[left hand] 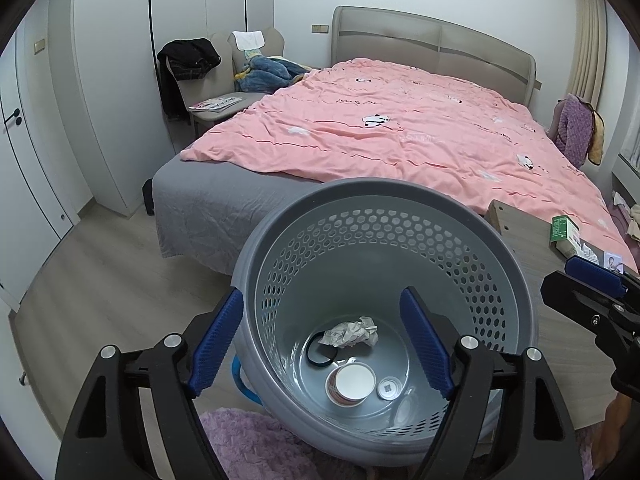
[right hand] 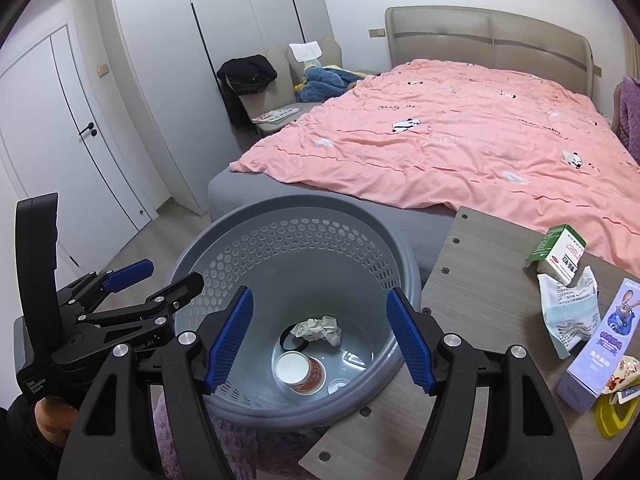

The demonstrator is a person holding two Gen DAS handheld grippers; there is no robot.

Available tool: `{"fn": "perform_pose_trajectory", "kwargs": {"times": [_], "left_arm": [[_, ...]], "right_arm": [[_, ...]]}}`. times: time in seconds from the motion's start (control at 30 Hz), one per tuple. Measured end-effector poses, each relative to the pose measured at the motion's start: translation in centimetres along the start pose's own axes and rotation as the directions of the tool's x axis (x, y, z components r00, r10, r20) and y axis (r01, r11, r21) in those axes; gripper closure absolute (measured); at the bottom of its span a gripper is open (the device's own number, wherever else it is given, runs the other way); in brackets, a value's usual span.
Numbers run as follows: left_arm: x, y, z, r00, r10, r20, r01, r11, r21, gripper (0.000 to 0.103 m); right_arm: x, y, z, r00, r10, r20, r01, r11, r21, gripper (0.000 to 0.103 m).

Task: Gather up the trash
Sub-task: 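Withdraw both tools from the basket back toward the table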

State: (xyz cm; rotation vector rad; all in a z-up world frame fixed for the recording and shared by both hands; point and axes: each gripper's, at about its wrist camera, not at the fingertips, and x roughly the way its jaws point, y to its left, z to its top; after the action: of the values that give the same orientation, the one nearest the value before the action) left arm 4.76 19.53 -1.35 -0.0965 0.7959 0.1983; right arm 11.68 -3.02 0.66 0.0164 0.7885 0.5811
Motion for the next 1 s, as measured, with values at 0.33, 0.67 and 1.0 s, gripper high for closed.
{"fn": "perform_pose_trajectory", "kwargs": {"times": [0.33,0.67,1.0], "left_arm": [[-1.2,-2.0,-0.8,1.000,-0.021,-0.005,0.022,0.999,0.031,0.023],[-2.1,-6.9,-1.2,0.995,-0.103,-0.009,0.103,0.989,0.103,0.022],[-2.8,-14.8,-2.2,0.974,-0.219,-0.054,0.226,0.950,0.216,0.022]], "right_arm": [[-3.2,-2.0,-1.5,0.998,-0.050,0.036,0.049,0.998,0.049,0.025],[-7.9,-6.8,-4.5,0.986,-0.163,0.042,0.157,0.979,0.128,0.021],[-12.4,-13.6,-8.6,0.958,-0.286,0.029,0.271,0.931,0.246,0.021]]}}
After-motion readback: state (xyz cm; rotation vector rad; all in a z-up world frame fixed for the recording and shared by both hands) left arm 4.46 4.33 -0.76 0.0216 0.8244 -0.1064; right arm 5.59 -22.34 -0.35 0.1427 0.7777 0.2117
